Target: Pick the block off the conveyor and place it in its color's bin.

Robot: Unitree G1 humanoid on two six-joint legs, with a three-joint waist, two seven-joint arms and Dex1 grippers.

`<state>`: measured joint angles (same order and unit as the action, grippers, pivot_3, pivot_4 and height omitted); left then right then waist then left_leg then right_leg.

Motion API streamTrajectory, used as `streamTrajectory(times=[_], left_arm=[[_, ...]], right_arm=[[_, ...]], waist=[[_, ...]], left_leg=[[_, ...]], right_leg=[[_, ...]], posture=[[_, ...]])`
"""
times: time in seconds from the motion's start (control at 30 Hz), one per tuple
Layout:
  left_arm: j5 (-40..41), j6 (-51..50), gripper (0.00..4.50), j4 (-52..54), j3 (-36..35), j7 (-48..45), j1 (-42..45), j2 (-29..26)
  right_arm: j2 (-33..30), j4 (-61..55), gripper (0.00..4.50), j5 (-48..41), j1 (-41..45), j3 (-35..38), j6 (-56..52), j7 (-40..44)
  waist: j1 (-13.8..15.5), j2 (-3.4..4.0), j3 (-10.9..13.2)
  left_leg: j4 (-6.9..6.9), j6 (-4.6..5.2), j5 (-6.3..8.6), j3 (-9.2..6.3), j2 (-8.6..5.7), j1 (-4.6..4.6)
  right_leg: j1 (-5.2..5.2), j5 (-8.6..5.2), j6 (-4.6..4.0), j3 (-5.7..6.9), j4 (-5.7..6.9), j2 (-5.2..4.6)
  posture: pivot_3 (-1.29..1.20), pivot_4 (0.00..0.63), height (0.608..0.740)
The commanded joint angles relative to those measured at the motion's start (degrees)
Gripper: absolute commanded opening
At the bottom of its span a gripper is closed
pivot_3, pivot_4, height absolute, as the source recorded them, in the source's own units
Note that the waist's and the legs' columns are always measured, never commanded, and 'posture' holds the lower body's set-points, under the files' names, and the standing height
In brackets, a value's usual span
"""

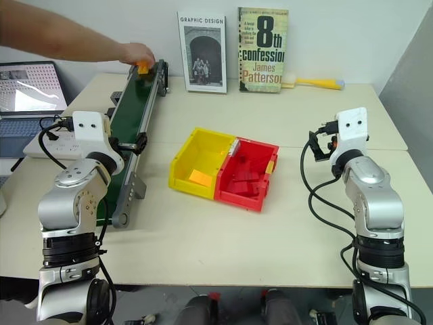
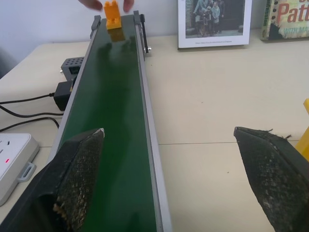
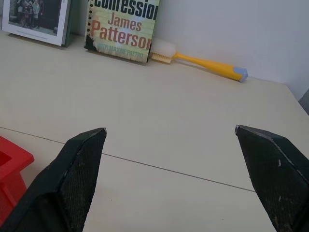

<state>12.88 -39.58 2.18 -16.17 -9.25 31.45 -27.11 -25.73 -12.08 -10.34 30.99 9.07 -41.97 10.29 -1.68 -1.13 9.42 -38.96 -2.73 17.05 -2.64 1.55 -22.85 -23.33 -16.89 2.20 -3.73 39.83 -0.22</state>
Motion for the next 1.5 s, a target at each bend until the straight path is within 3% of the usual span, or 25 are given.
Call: streamTrajectory(times=[0.03, 0.4, 0.73, 1.1, 1.5], left_arm=[[0.0, 0.3, 4.49, 2.8, -1.5, 0.1, 0.2, -1.3], [0.5, 3.2, 4.49, 4.8, -7.2, 5.4, -2.2, 1.0], [2.5, 3.6, 4.49, 5.6, -7.9, 3.9, -3.1, 0.6], [1.7, 3.6, 4.49, 0.5, -7.9, 5.7, -1.1, -0.1], [1.6, 3.9, 4.49, -1.8, -7.7, 5.2, -0.8, -1.4]], right_arm=[[-0.3, -1.8, 4.50, -0.1, 1.0, 1.0, 0.5, 0.2], [0.1, -0.7, 4.50, 0.0, 1.8, 0.2, 0.9, 0.9], [0.2, -0.2, 4.50, -0.4, 2.5, -1.3, 2.0, 3.6], [-5.8, -4.8, 4.50, -20.4, 11.9, -8.6, -2.0, 36.7], [-6.9, -5.1, 4.50, -23.6, 14.1, -10.3, -3.6, 40.3]], waist=[[0.0, 0.00, 0.0], [0.0, 0.00, 0.0], [0.0, 0.00, 0.0], [-0.1, 0.01, 0.0], [0.0, 0.00, 0.0]], left_leg=[[0.00, 0.00, 0.00, 0.00, 0.00, 0.00], [0.00, 0.01, 0.01, 0.00, 0.03, 0.00], [0.00, 0.00, 0.00, -0.01, 0.02, 0.00], [0.03, 0.06, 0.04, -0.13, 0.00, 0.01], [0.02, 0.06, 0.03, -0.22, 0.04, -0.02]], right_leg=[[0.00, 0.00, 0.00, 0.00, 0.00, 0.00], [0.00, 0.00, 0.00, -0.01, -0.01, -0.01], [0.00, 0.00, 0.00, 0.01, 0.00, -0.01], [0.03, 0.00, 0.00, 0.15, -0.06, 0.06], [0.09, 0.00, 0.00, 0.20, -0.18, -0.05]], posture=[[0.00, 0.150, 0.740], [0.00, 0.150, 0.740], [0.00, 0.150, 0.740], [0.00, 0.150, 0.740], [0.00, 0.150, 0.740]])
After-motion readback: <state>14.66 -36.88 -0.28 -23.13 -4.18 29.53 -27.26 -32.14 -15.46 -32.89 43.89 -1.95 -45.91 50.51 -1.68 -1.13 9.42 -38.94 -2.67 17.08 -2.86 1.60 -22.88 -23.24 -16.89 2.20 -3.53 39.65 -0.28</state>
